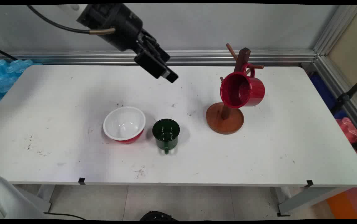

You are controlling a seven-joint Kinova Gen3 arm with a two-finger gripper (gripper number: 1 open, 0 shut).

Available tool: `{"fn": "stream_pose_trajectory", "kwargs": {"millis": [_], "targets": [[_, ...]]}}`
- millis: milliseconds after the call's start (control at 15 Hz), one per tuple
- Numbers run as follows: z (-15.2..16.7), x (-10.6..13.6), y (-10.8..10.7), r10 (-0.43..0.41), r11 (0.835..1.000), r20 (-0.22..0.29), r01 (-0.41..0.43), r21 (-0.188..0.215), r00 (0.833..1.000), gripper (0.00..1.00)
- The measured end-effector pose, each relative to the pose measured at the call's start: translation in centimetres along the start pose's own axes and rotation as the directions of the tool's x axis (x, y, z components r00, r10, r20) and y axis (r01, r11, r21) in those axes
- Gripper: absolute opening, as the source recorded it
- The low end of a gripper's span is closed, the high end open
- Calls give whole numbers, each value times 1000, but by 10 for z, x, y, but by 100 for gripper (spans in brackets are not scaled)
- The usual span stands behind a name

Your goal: Pick up the red mug from the rack

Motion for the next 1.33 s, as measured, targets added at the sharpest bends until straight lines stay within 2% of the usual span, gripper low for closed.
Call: {"fn": "stream_pose_trajectory", "kwargs": {"millis": [667, 1333], "targets": [[42, 31, 29, -59, 998, -56, 57, -29, 997, 100], [104, 54, 52, -132, 991, -67, 130, -36, 989, 100]]}}
